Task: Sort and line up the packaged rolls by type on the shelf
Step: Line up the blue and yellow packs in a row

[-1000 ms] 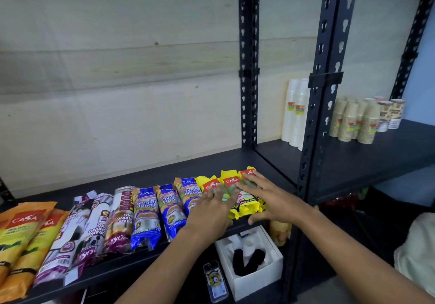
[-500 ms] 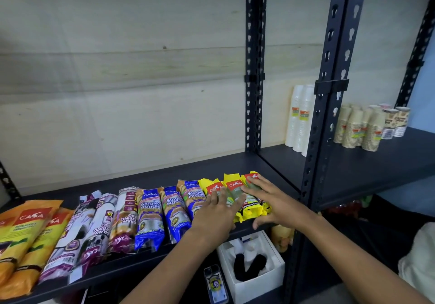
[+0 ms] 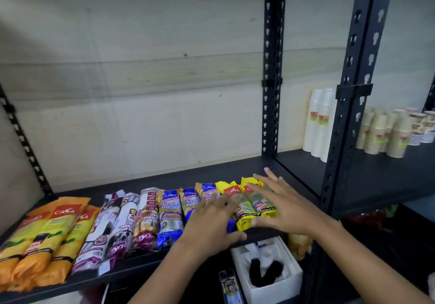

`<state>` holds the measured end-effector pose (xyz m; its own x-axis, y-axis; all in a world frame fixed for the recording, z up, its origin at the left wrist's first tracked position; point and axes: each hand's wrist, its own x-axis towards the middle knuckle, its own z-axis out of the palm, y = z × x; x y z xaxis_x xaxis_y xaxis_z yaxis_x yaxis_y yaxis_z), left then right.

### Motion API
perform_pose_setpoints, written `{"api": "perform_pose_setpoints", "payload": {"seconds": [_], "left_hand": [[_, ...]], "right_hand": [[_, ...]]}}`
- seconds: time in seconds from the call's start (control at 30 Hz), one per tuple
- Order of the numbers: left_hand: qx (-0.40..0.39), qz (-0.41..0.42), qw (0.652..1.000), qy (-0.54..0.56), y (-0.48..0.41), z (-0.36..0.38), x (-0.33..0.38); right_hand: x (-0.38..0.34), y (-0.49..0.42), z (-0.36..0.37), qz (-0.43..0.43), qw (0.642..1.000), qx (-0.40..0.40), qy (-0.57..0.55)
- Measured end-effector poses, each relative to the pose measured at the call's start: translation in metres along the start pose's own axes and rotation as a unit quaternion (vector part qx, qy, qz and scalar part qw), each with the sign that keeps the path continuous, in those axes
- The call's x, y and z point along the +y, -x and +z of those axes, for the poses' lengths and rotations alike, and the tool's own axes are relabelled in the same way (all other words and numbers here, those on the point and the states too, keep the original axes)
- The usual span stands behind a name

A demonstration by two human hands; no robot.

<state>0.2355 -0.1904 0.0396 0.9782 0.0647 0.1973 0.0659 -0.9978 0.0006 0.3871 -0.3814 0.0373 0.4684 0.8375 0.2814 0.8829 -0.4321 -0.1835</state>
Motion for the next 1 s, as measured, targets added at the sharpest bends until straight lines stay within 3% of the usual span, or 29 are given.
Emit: {"api": "perform_pose_setpoints", "payload": {"seconds": [0.13,0.27,0.47,0.77,1.0], "left_hand": [[-0.016,-0.028,0.999,-0.007,0.027,-0.013,-0.032],[-0.04,-0.032,0.998,-0.027,0.042,-0.004,-0.054],[0.053,-0.038,0.996,-0.065,0.05,0.023,-0.062],[0.19,-0.067,0.979,0.011,0.057,0.034,-0.052],[0.175,-0.068,0.977,-0.103,0.057,0.035,-0.059]], "right_hand": [[-0.034,-0.012,0.013,-0.014,0.999,-0.021,-0.02],[-0.064,-0.022,0.028,-0.054,0.996,-0.068,0.034],[-0.078,-0.037,0.05,-0.078,0.99,-0.07,0.094],[-0.088,-0.031,0.055,-0.083,0.995,0.005,0.051],[-0.088,-0.024,0.058,-0.05,0.998,0.02,0.017]]}}
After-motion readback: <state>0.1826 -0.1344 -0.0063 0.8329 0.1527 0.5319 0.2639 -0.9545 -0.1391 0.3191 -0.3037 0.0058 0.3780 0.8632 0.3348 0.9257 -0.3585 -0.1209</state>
